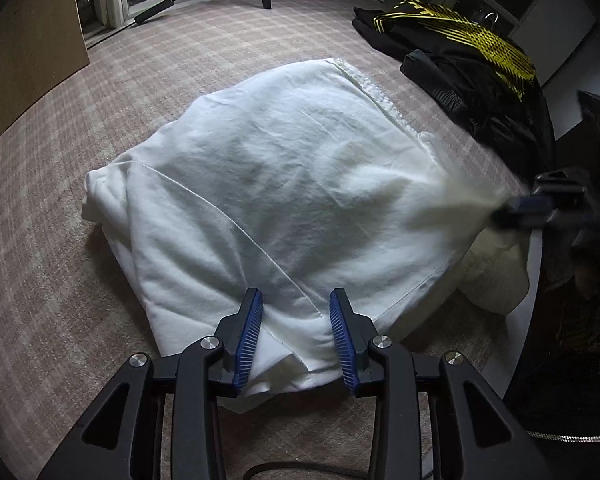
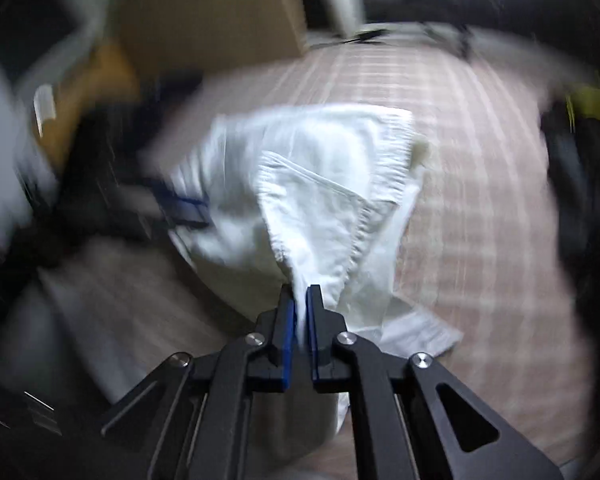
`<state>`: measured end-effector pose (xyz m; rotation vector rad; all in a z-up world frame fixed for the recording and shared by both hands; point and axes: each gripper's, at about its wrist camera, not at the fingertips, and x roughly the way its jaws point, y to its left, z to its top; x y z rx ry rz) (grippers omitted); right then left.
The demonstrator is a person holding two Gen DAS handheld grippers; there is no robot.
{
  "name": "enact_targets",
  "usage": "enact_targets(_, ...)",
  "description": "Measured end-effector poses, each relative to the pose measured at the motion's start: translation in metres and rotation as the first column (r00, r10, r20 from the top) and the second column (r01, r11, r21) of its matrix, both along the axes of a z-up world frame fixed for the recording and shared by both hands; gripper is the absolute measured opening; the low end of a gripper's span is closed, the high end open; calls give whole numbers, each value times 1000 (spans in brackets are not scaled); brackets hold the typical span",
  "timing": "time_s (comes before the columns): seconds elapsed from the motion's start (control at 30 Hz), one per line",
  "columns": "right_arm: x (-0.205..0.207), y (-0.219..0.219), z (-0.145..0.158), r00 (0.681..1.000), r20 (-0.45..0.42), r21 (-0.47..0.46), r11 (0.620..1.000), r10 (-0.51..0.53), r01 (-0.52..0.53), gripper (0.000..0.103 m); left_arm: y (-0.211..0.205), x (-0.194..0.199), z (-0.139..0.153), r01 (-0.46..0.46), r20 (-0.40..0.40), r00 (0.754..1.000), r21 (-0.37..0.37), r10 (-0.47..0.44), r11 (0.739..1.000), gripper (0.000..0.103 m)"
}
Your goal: Fold clothes
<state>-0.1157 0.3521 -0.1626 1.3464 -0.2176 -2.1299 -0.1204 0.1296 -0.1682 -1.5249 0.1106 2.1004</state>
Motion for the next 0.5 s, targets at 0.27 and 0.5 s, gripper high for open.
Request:
enact_targets(0.27, 15, 99, -31, 925, 213, -67, 940, -313, 334, 9, 5, 4, 7, 23, -6, 1000, -51, -24, 998, 34)
enact_targets(0.5, 55, 62, -19, 961, 184, -118, 966, -206, 230, 40, 11, 16, 27, 43, -38, 998, -78, -46, 996, 38)
